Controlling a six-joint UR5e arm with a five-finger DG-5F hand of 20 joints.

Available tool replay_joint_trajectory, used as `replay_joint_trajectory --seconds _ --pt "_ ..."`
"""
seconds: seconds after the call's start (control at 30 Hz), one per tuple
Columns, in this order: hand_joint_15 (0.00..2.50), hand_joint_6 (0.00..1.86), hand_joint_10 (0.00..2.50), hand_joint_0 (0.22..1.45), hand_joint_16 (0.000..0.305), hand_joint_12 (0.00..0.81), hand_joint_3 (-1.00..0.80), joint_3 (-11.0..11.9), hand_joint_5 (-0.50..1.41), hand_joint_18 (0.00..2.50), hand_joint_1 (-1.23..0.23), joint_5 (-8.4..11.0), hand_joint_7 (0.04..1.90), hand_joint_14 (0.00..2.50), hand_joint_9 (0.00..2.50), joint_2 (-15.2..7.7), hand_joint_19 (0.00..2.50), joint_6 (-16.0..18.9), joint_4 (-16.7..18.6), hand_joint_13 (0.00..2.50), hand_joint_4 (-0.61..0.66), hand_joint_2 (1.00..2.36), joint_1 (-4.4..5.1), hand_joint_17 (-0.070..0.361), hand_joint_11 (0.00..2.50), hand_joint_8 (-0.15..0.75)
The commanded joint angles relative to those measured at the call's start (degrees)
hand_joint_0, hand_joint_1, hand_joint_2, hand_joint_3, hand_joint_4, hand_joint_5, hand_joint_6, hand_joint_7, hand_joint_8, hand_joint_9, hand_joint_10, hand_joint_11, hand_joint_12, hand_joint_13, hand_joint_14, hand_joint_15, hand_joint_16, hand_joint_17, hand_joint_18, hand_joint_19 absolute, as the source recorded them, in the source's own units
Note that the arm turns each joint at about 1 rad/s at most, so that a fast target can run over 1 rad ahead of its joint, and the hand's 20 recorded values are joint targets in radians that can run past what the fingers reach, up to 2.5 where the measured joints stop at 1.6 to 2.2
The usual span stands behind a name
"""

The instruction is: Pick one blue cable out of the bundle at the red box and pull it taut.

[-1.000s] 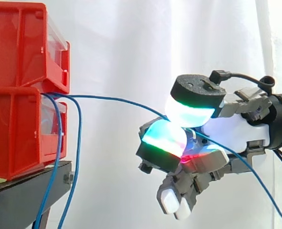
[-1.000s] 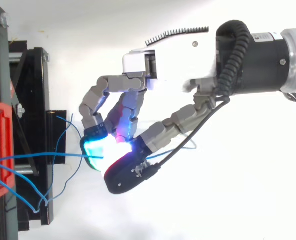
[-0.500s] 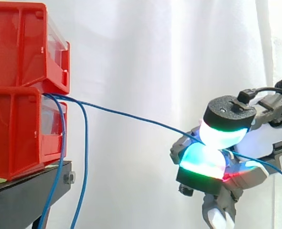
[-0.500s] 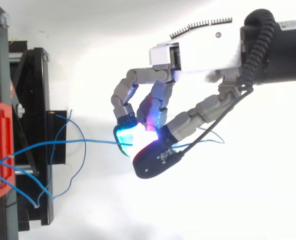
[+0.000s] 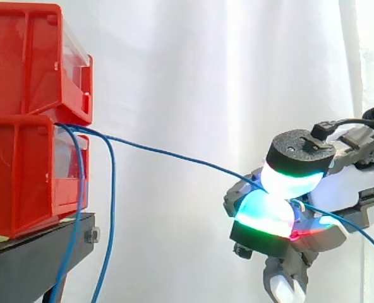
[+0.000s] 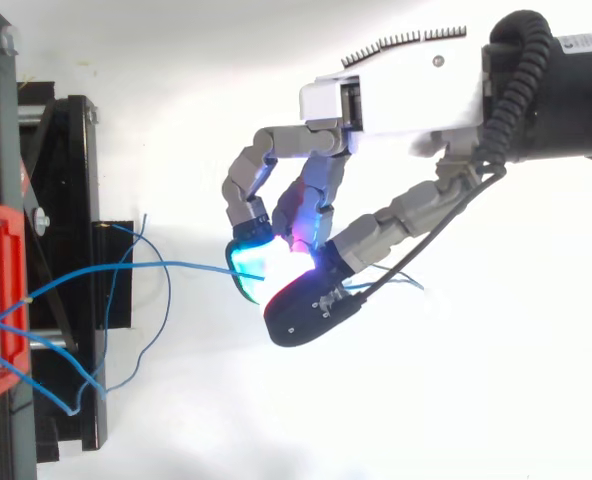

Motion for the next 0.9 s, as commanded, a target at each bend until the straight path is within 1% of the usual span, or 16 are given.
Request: replay_joint_trajectory --seconds 0.0,0.03,0.07,0.13,0.17,0.27,0.3,0.33,0.37,0.4,0.43,0.47,0.57,0.6,0.87 --pt "0.41 0.92 0.01 0.64 0.061 0.433 -0.03 -2.9 -0.08 0.70 -0.90 -0.04 1.12 0.01 1.19 0.0 0.36 0.1 3.4 0.80 0.09 1.02 0.05 0.137 1.04 0.432" --pt "0.41 0.92 0.01 0.64 0.061 0.434 -0.02 -3.7 -0.08 0.70 -0.90 -0.04 1.11 0.01 1.19 0.0 0.35 0.1 4.3 0.80 0.09 1.02 0.05 0.137 1.04 0.429" --pt "0.41 0.92 0.01 0.64 0.061 0.433 -0.03 -5.1 -0.08 0.70 -0.90 -0.04 1.11 0.01 1.19 0.1 0.35 0.4 6.4 0.79 0.09 1.02 0.14 0.137 1.04 0.431" --pt "0.41 0.92 0.01 0.64 0.061 0.434 -0.03 -6.4 -0.08 0.70 -0.90 -0.12 1.11 0.01 1.19 0.1 0.35 0.6 9.8 0.80 0.09 1.02 0.14 0.137 1.04 0.429" --pt "0.41 0.92 0.01 0.64 0.061 0.434 -0.03 -7.1 -0.08 0.70 -0.90 0.05 1.11 0.01 1.19 0.0 0.35 0.4 12.7 0.79 0.09 1.02 0.31 0.137 1.04 0.428" --pt "0.41 0.92 0.00 0.63 0.061 0.434 -0.03 -7.9 -0.08 0.70 -0.90 0.14 1.11 0.01 1.19 0.1 0.35 0.4 16.4 0.79 0.09 1.02 0.23 0.138 1.03 0.431" --pt "0.41 0.92 0.01 0.64 0.061 0.434 -0.04 -8.4 -0.08 0.70 -0.90 0.23 1.11 0.01 1.19 0.1 0.35 0.3 18.3 0.79 0.09 1.01 0.14 0.137 1.03 0.434" --pt "0.41 0.92 0.01 0.63 0.061 0.435 -0.03 -9.8 -0.08 0.70 -0.90 0.23 1.11 0.01 1.19 0.0 0.35 0.3 20.7 0.79 0.09 1.01 0.23 0.138 1.02 0.434" --pt "0.41 0.92 0.01 0.63 0.061 0.434 -0.03 -10.3 -0.08 0.70 -0.90 0.23 1.11 0.01 1.19 0.0 0.35 0.2 21.4 0.79 0.09 1.01 0.23 0.138 1.02 0.437" --pt "0.41 0.92 0.01 0.63 0.061 0.434 -0.04 -12.0 -0.08 0.70 -0.90 0.05 1.10 0.01 1.18 0.0 0.35 0.3 22.7 0.79 0.09 1.02 0.31 0.137 1.03 0.432" --pt "0.41 0.92 0.01 0.63 0.061 0.434 -0.04 -12.7 -0.08 0.70 -0.90 0.05 1.11 0.01 1.18 0.0 0.35 0.4 23.4 0.79 0.09 1.01 0.31 0.137 1.03 0.434" --pt "0.41 0.92 0.01 0.63 0.061 0.434 -0.03 -14.1 -0.08 0.70 -0.90 0.05 1.11 0.01 1.18 0.0 0.35 0.4 25.8 0.79 0.09 1.02 0.49 0.137 1.03 0.435" --pt "0.41 0.92 0.01 0.63 0.061 0.434 -0.03 -14.9 -0.08 0.70 -0.90 0.23 1.12 0.01 1.18 0.0 0.35 0.4 28.5 0.79 0.09 1.02 0.49 0.137 1.03 0.434" --pt "0.41 0.92 0.01 0.64 0.061 0.432 -0.03 -14.9 -0.08 0.70 -0.90 0.32 1.12 0.01 1.18 0.0 0.35 0.1 29.5 0.79 0.09 1.02 0.67 0.136 1.04 0.434" --pt "0.40 0.92 0.01 0.64 0.060 0.433 -0.03 -14.9 -0.08 0.69 -0.90 0.23 1.12 0.01 1.18 0.0 0.35 0.0 29.4 0.79 0.09 1.02 0.49 0.136 1.03 0.433"
